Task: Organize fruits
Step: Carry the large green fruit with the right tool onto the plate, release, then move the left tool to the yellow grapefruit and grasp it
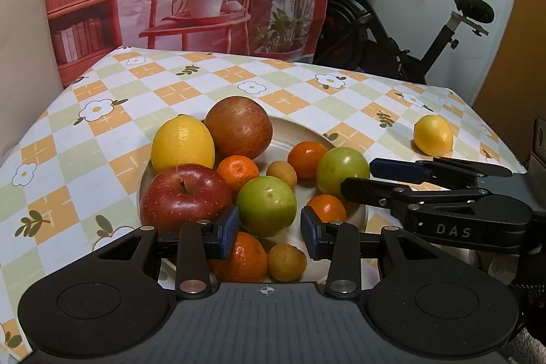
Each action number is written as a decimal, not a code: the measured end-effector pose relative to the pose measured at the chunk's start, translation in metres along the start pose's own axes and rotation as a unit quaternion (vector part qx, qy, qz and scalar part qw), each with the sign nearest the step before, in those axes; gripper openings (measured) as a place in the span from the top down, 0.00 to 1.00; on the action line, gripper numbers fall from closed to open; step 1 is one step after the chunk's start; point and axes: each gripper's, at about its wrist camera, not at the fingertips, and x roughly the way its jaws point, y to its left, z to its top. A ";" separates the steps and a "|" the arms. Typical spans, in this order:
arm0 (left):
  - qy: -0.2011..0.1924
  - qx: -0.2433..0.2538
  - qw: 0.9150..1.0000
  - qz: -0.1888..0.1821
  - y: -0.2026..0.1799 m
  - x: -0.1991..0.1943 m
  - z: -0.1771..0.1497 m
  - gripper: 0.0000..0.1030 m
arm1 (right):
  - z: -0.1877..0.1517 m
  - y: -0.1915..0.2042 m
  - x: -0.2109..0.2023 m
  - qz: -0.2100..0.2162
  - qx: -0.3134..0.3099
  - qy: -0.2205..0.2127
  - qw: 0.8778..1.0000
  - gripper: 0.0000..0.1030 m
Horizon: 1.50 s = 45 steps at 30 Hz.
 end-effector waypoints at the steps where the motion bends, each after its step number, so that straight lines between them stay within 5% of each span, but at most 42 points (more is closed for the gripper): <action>1: -0.001 -0.001 1.000 0.000 0.000 0.000 0.000 0.59 | -0.001 -0.001 -0.002 -0.001 0.004 -0.004 1.000 0.52; 12: -0.016 -0.002 1.000 0.005 -0.001 -0.005 -0.002 0.59 | -0.011 -0.027 -0.018 -0.026 0.072 -0.027 0.997 0.50; 35: -0.030 -0.002 0.999 0.010 -0.001 -0.007 0.001 0.59 | -0.011 -0.030 -0.018 -0.033 0.077 -0.029 0.996 0.50; 45: -0.054 0.009 0.998 -0.005 -0.009 -0.008 0.026 0.59 | -0.008 -0.048 -0.044 -0.092 0.055 -0.048 0.993 0.51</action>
